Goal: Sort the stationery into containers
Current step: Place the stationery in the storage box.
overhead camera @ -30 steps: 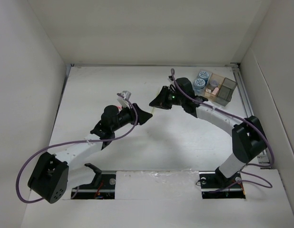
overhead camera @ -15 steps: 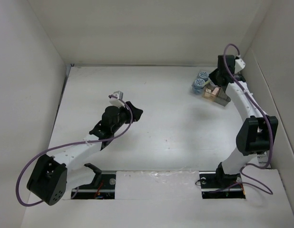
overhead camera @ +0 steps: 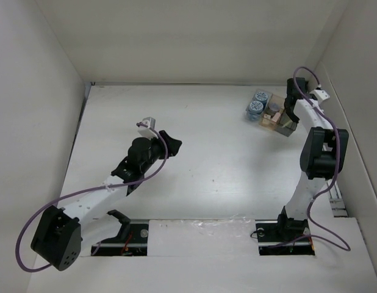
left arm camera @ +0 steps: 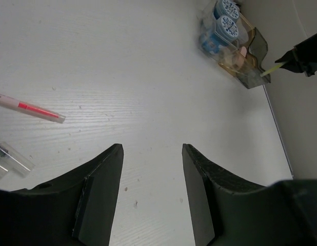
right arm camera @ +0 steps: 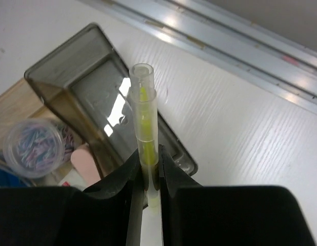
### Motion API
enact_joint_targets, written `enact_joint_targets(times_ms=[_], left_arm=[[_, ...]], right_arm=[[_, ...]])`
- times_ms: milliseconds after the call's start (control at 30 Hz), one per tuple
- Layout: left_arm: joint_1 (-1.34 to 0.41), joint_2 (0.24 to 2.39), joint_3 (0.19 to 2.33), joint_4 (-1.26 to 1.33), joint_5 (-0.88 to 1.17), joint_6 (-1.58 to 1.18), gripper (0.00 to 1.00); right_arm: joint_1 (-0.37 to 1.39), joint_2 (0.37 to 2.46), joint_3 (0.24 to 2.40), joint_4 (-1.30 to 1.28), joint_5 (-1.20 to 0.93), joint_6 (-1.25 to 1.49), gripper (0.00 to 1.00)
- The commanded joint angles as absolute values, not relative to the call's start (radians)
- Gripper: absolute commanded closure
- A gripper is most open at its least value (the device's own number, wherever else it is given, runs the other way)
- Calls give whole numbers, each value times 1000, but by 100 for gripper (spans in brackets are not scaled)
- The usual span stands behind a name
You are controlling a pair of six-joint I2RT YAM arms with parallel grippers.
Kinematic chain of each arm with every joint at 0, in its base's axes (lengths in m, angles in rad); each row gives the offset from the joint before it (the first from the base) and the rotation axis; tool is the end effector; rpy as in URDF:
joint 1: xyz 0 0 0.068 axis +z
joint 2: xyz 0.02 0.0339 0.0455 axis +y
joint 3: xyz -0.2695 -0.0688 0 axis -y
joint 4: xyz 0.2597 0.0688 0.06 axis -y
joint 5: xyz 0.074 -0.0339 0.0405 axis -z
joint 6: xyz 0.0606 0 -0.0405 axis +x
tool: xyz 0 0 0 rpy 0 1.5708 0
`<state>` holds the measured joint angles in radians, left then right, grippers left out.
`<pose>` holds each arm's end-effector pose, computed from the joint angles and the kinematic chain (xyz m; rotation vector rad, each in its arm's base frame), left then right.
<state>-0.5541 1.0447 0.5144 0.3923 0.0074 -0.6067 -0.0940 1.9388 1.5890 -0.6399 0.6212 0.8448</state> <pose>0.2314 -0.1437 0.2484 -0.0412 1.7865 -0.8587 0.4439 -0.0773 0.2293 1.2644 1.9941 -0.4442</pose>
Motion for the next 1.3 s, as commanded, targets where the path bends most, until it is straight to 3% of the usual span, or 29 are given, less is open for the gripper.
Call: enact_joint_targets(times_ms=[0,800,933,967,1067,1100,1200,1267], left_arm=[[-574,1008,497,422,26,-606,54],[-574,1031,497,411,-15,-606,54],[-574,1031,506,411,-25,-606,54],[-574,1031,506,411,-25,-615,54],[-574,1040,506,411,-35,-615,54],[-574,1040,506,402,-49,-615,54],[-574,1040,515,362,-104,-615,55],[-574,1051,515,342,-142,-626,55]], right_arm=[[-109,1919,1611,-634,727,870,94],[-95,2046,1715,-591,696,873,89],[-72,2066,1715,-591,696,873,72],[-72,2057,1715,-591,696,873,63],[-61,2022,1706,-581,706,873,48],[-61,2013,1706,-581,706,873,39],[-52,1964,1706,-581,697,883,31],[-52,1924,1666,-569,683,893,31]])
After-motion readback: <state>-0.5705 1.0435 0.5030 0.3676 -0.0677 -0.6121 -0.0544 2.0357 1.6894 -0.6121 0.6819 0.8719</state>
